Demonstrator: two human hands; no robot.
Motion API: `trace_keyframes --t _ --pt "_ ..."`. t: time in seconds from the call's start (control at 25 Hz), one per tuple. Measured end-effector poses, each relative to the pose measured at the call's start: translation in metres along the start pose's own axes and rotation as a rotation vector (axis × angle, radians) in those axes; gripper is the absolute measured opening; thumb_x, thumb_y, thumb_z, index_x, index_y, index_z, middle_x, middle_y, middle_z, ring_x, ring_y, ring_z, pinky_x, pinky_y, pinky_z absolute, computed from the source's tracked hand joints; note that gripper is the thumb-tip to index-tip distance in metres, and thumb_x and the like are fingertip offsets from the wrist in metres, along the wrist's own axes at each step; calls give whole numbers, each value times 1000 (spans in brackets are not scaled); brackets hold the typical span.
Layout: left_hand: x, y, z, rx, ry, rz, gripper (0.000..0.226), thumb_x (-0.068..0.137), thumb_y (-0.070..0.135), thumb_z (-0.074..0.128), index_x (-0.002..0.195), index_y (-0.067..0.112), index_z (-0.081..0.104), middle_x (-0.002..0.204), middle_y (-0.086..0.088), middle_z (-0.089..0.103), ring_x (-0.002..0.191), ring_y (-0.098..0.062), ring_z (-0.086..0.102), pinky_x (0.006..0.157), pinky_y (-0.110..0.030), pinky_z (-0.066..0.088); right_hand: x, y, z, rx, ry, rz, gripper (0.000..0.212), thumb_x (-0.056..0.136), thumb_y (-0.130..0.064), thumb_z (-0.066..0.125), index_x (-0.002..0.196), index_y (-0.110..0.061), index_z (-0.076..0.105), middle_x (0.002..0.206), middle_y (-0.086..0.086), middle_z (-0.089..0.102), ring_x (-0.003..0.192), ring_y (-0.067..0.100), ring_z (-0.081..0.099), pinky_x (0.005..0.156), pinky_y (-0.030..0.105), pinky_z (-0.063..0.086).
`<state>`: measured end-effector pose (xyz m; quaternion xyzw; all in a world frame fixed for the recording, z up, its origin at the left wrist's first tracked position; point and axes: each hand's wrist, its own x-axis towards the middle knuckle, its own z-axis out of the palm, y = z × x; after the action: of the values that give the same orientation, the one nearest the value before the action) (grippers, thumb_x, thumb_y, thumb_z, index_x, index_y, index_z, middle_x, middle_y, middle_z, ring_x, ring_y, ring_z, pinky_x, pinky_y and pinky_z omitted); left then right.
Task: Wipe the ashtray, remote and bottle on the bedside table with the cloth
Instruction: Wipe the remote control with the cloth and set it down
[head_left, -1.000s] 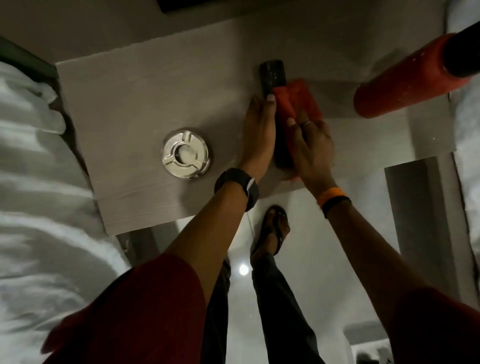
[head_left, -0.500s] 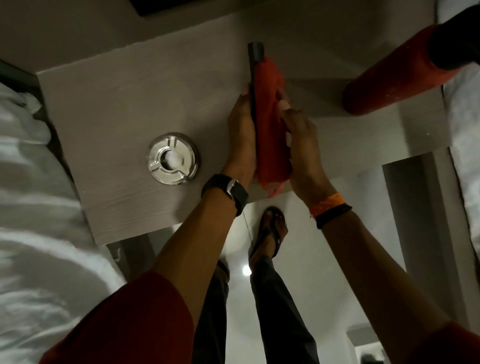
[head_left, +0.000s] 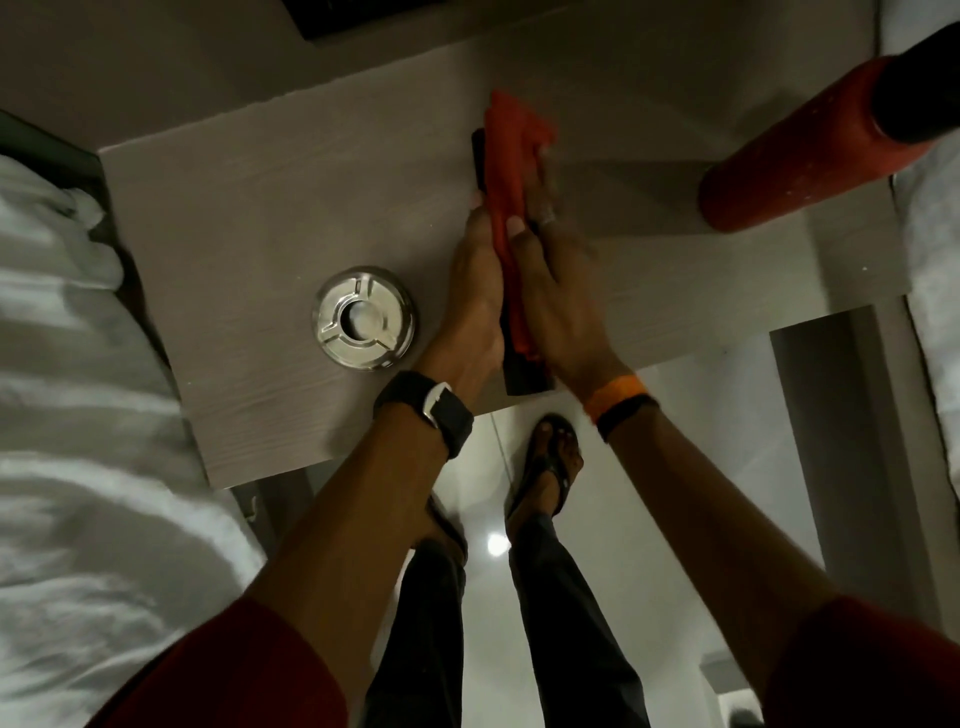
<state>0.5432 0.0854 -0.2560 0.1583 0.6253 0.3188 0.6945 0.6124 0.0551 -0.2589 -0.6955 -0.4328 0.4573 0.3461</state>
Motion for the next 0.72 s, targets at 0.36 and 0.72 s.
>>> trace_keyframes --t 0.36,0.72 --pt "-19 11 -8 -173 -138 -268 45 105 39 33 136 10 51 132 -9 62 121 -21 60 87 -24 52 -38 1 8 -181 7 -120 50 105 -28 35 154 -19 26 167 8 13 154 25 16 125 34 23" --pt "-19 -8 -27 20 -274 -275 59 97 61 41 119 11 65 80 -5 69 68 -17 65 62 -31 54 61 -12 -18 -32 115 56 26 104 -15 38 102 -8 63 92 1 61 88 18 62 80 33 46"
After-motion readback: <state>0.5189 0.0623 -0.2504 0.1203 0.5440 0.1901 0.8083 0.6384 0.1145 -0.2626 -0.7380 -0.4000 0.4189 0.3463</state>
